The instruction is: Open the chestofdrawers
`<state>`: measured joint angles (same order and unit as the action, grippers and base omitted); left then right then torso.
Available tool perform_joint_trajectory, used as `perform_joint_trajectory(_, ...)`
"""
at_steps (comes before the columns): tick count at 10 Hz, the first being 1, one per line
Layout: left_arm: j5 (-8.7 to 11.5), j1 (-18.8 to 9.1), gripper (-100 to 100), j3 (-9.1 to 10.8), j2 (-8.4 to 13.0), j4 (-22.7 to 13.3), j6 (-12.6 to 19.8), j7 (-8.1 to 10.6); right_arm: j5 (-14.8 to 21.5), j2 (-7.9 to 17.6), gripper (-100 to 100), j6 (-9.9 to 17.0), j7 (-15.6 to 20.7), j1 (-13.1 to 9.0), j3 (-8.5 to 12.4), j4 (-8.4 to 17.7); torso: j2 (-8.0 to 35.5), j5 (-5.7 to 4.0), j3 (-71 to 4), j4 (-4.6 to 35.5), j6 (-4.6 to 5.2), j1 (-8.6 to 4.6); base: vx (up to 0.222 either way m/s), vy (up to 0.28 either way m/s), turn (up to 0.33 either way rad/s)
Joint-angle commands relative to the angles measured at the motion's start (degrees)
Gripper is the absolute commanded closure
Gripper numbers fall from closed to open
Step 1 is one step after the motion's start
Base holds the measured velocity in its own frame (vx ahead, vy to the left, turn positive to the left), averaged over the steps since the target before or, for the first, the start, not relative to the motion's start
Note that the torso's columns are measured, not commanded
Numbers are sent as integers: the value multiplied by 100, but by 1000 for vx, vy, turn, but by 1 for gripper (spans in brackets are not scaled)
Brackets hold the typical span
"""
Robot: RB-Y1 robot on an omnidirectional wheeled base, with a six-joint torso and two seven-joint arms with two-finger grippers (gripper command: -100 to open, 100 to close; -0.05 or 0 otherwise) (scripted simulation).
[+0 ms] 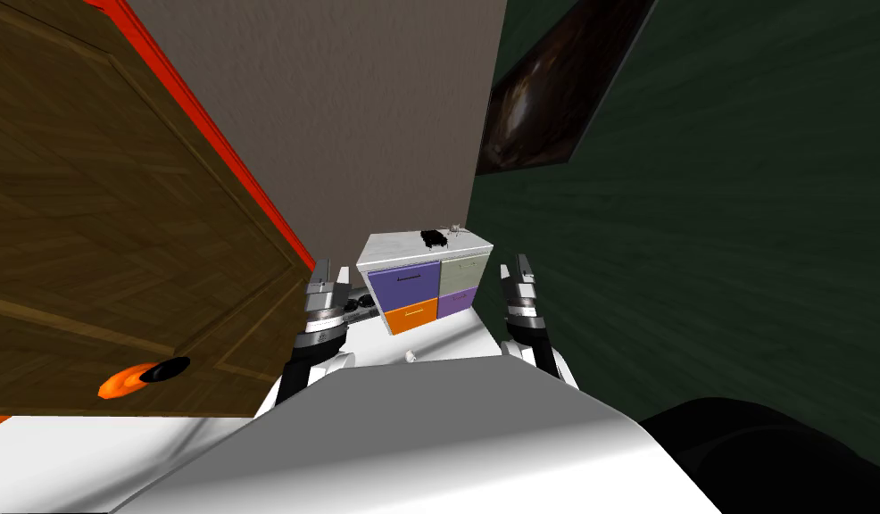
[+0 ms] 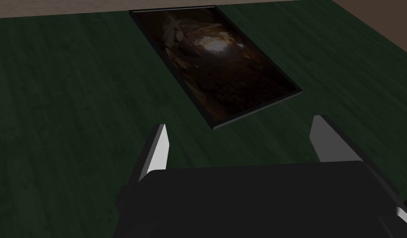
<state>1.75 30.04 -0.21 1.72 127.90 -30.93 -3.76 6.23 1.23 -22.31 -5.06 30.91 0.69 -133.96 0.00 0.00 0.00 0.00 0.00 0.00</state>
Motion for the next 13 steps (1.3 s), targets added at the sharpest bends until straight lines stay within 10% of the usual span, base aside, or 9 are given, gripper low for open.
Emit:
perform_joint_trajectory(1,0,0,0,0,0,0,0,0,0,0,0,0,0,0,0,0,232,0,-467,235,0,0,0,0,0)
perform_joint_trajectory(9,0,0,0,0,0,2,-1,0,0,0,0,-1,0,0,0,-2,3539,0,-7073,3537,0,0,0,0,0)
perform_joint_trajectory(10,-2,-23,-100,13,212,-70,21,-5,0,0,0,-1,0,0,0,-2,3962,0,-7919,3960,0,0,26,-7,8)
perform_joint_trajectory(13,-9,-122,-100,68,534,-386,118,-28,0,0,0,0,0,1,0,1,4211,-1,-8458,4218,0,-5,61,-26,17)
